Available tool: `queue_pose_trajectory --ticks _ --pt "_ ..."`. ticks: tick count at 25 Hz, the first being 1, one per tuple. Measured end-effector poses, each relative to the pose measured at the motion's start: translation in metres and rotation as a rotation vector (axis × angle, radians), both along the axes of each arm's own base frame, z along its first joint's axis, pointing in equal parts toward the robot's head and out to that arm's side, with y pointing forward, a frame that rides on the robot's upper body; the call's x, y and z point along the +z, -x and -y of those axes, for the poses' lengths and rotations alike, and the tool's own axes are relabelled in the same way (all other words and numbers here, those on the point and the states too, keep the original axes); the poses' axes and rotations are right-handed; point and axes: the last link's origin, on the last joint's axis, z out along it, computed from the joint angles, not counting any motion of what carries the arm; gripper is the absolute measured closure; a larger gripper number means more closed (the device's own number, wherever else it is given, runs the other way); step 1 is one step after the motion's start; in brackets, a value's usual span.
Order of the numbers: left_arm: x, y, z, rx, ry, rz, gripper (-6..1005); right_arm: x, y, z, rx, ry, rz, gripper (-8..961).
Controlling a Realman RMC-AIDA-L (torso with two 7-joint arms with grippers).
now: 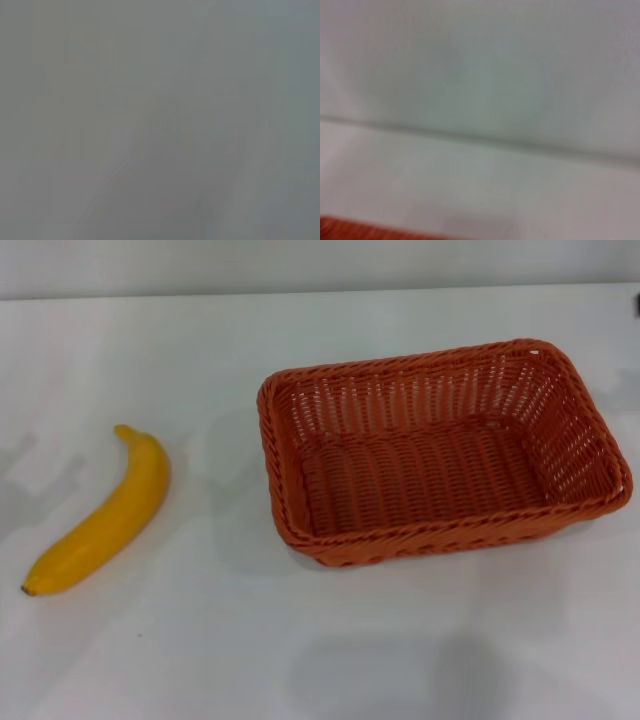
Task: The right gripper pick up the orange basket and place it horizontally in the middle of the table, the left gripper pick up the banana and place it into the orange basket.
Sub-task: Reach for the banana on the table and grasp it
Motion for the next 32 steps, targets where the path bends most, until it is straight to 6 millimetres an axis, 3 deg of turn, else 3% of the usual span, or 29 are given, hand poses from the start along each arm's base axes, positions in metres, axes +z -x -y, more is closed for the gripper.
queue_pose_trajectory --ticks 6,9,14,20,26,32 --pt "0.029 -0.010 -0.004 0.111 0.207 -0.017 199 0.024 -0.018 0.014 0.253 -0.264 -0.029 109" --pt "0.039 -0.018 -0.010 0.163 0.282 -0.044 200 0.024 -0.032 0.024 0.323 -0.342 -0.044 110" --pt "0.051 -0.036 -0.038 0.369 0.547 -0.190 202 0.017 -0.055 0.042 0.364 -0.439 -0.039 110" --pt "0.044 -0.052 -0.072 0.463 0.763 -0.371 205 0.013 -0.076 0.051 0.345 -0.492 -0.117 111" --pt "0.026 -0.053 -0.093 0.529 0.892 -0.501 208 0.006 -0.078 0.049 0.339 -0.487 -0.153 111" --pt "-0.007 -0.058 -0.120 0.527 0.967 -0.610 210 0.002 -0.084 0.053 0.330 -0.491 -0.183 112"
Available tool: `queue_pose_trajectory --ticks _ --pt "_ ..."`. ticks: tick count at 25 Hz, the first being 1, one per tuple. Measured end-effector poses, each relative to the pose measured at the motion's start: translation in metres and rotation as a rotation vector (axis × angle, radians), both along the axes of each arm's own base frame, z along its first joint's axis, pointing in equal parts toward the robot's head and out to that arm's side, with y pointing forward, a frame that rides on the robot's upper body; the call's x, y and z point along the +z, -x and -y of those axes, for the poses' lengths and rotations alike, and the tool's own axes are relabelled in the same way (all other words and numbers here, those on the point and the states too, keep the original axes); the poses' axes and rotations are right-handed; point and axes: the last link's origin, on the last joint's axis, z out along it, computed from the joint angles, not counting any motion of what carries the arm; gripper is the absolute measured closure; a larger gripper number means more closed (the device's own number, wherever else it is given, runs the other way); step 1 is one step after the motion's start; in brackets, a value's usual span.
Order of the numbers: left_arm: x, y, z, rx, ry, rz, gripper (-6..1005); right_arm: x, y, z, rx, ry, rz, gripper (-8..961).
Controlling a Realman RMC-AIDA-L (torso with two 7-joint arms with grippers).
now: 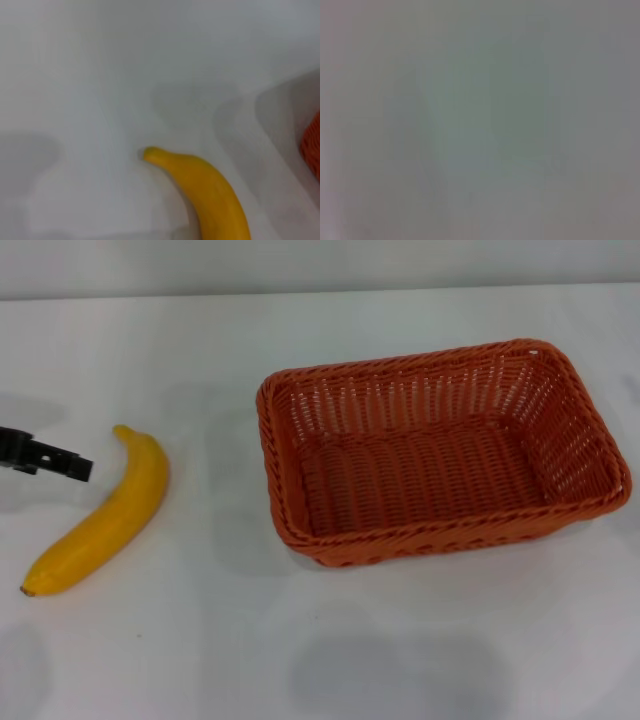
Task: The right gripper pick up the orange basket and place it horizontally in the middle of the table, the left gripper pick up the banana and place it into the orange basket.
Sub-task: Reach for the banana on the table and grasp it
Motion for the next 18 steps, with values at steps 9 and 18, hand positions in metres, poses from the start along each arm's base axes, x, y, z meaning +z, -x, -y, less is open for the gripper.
queue_pose_trajectory --ticks 9,18 --pt "-0.052 -0.012 -0.019 -0.041 0.112 -0.053 214 -0.009 -0.002 -0.003 0.001 0.019 -0.011 113" --pt "-0.070 -0.015 -0.018 0.008 0.159 -0.095 218 -0.012 -0.004 -0.003 -0.007 0.019 -0.035 113"
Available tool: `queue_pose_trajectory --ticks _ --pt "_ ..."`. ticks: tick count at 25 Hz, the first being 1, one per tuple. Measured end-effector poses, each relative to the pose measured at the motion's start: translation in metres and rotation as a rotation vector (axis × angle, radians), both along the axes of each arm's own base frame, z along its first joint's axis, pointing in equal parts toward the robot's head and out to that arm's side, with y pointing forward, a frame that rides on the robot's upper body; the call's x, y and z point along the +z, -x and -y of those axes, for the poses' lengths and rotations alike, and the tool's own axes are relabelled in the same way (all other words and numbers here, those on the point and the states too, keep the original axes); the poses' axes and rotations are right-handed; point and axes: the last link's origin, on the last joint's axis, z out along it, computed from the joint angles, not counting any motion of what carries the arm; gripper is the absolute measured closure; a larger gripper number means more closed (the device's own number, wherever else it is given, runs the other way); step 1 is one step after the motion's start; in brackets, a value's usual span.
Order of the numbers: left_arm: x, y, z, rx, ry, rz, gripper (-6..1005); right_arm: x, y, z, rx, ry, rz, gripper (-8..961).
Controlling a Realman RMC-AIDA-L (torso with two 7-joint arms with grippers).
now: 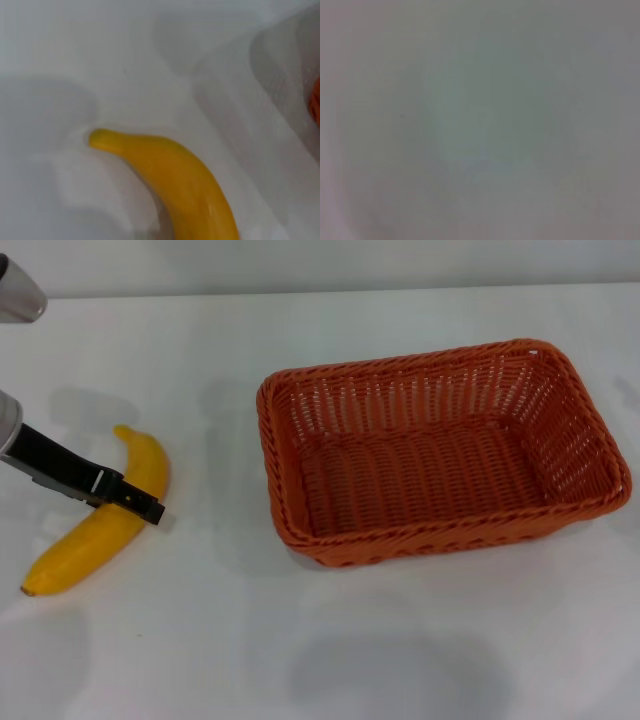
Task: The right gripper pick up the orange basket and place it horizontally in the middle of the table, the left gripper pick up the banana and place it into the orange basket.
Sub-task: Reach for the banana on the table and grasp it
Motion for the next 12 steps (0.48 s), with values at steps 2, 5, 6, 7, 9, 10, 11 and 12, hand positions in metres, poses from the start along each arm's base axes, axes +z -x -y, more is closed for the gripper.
queue_pose_trajectory --ticks 2,5,6,7,9,10,11,12 --pt "-0.0022 0.0002 0.0010 0.006 0.004 -0.003 219 -0.0009 -0.0006 0.0001 -0.002 0.000 -0.006 114" --pt "-0.0050 0.0013 0.0016 0.011 0.003 -0.013 221 -0.0014 -0.0007 0.0001 -0.002 0.002 -0.007 114" --pt "-0.0055 0.0026 0.0016 0.015 0.000 -0.022 221 -0.0015 -0.0007 0.0001 -0.002 0.002 -0.007 114" --pt "-0.0057 0.0033 0.0013 0.015 -0.003 -0.027 222 -0.0014 -0.0008 0.0001 -0.002 0.002 -0.007 114" --pt "-0.0062 0.0041 0.0006 0.015 -0.008 -0.036 222 -0.0008 -0.0014 0.0005 -0.004 -0.001 -0.008 114" --pt "-0.0062 0.0041 0.0004 0.015 -0.010 -0.037 223 -0.0006 -0.0017 0.0007 -0.005 -0.002 -0.008 114" --pt "-0.0063 0.0043 0.0002 0.015 -0.011 -0.037 223 -0.0005 -0.0019 0.0009 -0.006 -0.002 -0.008 114" --pt "-0.0066 0.0045 0.0002 0.016 -0.011 -0.037 224 -0.0007 -0.0020 0.0009 -0.006 -0.001 -0.009 114"
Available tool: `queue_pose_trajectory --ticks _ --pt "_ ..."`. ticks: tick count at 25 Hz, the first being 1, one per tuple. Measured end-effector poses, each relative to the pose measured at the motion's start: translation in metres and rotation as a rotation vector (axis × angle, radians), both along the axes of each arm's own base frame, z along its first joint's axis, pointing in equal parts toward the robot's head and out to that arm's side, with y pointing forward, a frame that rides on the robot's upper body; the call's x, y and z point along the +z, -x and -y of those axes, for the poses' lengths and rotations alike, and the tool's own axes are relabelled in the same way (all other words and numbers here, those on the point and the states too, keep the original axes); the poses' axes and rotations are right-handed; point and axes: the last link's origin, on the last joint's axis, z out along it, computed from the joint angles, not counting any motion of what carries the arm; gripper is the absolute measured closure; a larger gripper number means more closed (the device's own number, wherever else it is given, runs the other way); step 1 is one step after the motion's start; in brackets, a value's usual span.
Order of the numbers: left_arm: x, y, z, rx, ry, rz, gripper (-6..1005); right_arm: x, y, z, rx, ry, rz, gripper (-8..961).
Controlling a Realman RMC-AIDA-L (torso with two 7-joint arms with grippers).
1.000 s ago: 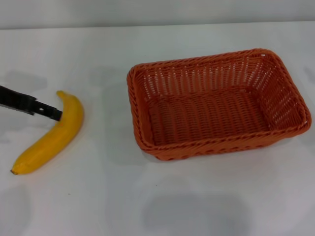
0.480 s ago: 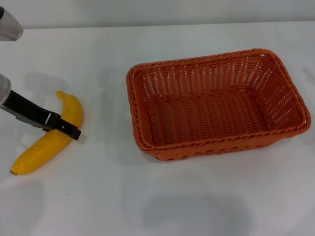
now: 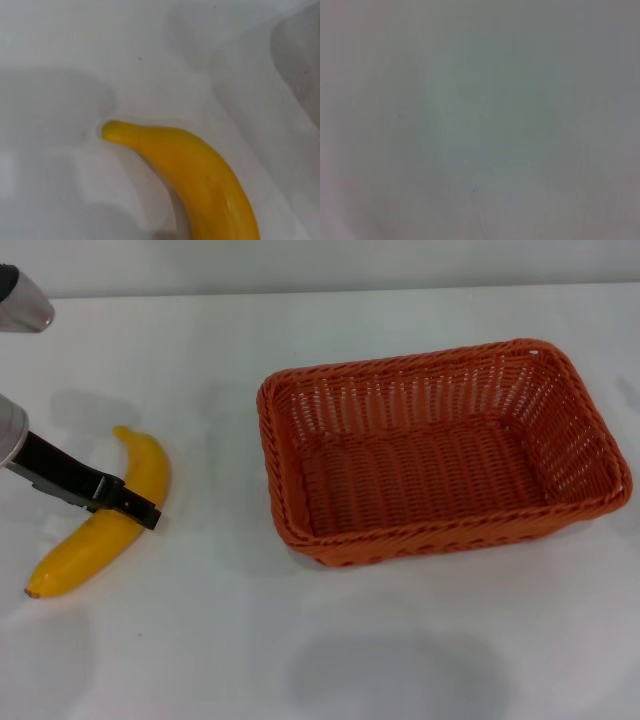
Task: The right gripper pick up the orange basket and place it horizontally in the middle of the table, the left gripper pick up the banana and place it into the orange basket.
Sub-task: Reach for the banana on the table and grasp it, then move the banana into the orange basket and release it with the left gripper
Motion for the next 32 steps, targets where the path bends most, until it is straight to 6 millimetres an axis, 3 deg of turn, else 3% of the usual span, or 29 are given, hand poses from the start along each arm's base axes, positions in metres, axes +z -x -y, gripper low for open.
queue_pose_trajectory --ticks 5,14,20,24,27,28,31,32 --pt "-0.002 -0.001 -0.001 0.003 0.002 0.001 226 -0.001 -0.001 0.000 -0.005 0.000 -0.004 115" --pt "-0.001 -0.001 -0.003 0.000 -0.013 0.001 464 0.000 -0.001 -0.001 -0.005 -0.002 -0.005 115" --pt "0.024 -0.008 -0.005 -0.026 -0.064 0.005 503 0.001 0.002 0.000 0.007 -0.007 -0.023 115" --pt "0.056 -0.029 -0.006 -0.096 -0.116 0.030 487 0.003 0.005 -0.001 0.026 -0.016 -0.039 115" --pt "0.076 -0.058 -0.007 -0.197 -0.139 0.056 475 0.004 0.008 -0.001 0.040 -0.022 -0.048 115" --pt "0.076 -0.058 -0.007 -0.197 -0.139 0.056 471 0.004 0.010 -0.002 0.046 -0.022 -0.050 115" --pt "0.081 -0.103 -0.010 -0.335 -0.098 0.105 459 0.005 0.013 -0.003 0.057 -0.027 -0.055 115" --pt "0.081 -0.103 -0.010 -0.335 -0.098 0.105 455 0.005 0.014 -0.004 0.066 -0.034 -0.058 115"
